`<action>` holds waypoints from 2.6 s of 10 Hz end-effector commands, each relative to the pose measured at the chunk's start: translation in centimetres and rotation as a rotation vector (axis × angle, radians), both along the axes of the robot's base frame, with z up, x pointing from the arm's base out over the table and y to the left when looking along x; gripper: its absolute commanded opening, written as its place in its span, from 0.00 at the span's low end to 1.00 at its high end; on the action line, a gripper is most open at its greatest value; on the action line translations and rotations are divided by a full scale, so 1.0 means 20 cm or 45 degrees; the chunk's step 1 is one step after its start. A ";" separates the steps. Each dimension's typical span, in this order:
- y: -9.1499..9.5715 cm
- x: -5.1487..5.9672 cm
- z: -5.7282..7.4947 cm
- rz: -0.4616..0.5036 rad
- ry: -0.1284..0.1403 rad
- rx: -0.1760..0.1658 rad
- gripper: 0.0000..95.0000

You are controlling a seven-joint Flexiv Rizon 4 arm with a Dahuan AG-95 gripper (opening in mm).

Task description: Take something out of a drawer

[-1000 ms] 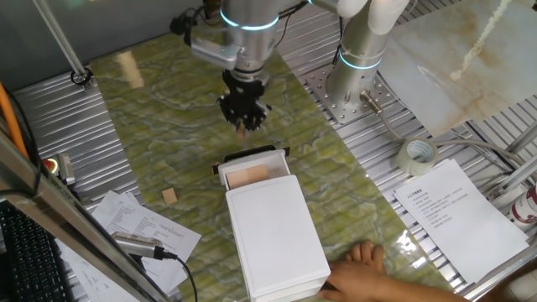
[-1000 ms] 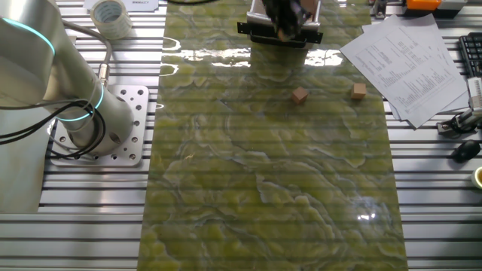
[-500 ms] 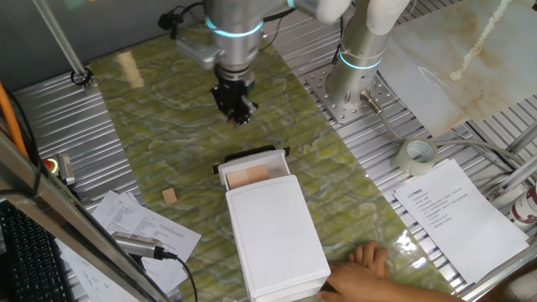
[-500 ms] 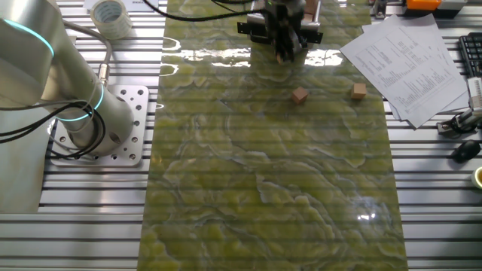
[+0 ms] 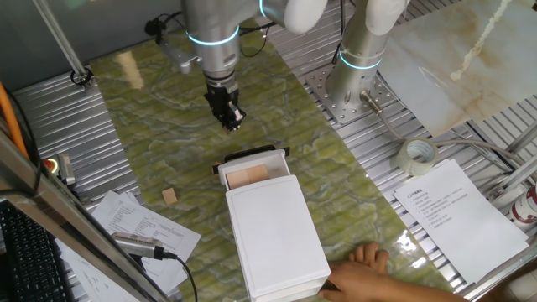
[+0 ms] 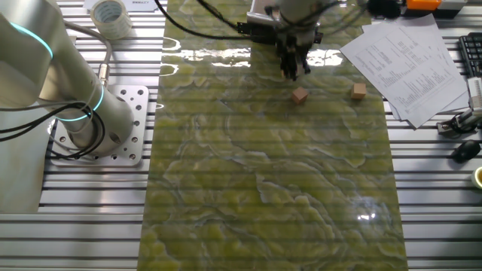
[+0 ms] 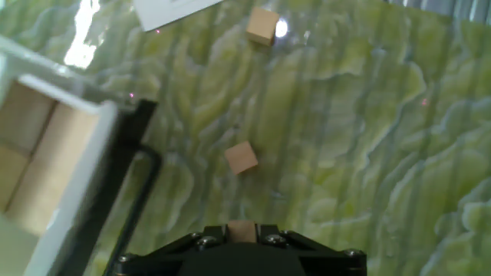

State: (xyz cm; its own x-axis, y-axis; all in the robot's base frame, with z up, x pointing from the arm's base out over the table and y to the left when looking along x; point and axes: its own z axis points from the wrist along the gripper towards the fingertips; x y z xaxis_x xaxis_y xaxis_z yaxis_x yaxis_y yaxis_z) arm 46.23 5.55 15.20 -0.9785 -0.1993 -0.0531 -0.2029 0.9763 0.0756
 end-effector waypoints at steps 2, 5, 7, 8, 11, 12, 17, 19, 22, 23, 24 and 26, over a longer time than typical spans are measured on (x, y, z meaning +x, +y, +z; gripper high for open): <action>-0.01 0.00 -0.01 0.014 -0.053 -0.100 0.20; -0.01 0.00 -0.01 0.035 -0.046 -0.156 0.40; 0.00 -0.01 0.00 0.058 -0.044 -0.146 0.60; 0.00 -0.01 0.02 0.058 -0.038 -0.129 0.60; 0.04 -0.02 0.09 0.006 -0.033 -0.115 0.00; 0.05 -0.02 0.11 -0.008 -0.034 -0.114 0.00; 0.09 -0.05 0.19 -0.054 0.033 -0.080 0.00; 0.09 -0.05 0.19 -0.051 0.036 -0.084 0.00; 0.09 -0.05 0.20 -0.068 0.041 -0.086 0.00; 0.09 -0.05 0.20 -0.081 0.049 -0.090 0.00; 0.09 -0.05 0.20 -0.084 0.049 -0.090 0.00; 0.09 -0.05 0.20 -0.090 0.056 -0.089 0.00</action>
State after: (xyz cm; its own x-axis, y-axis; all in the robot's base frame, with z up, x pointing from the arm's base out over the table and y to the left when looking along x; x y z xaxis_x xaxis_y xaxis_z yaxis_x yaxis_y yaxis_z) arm 45.17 7.42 19.26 -0.9913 -0.1312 0.0047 -0.1311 0.9912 0.0159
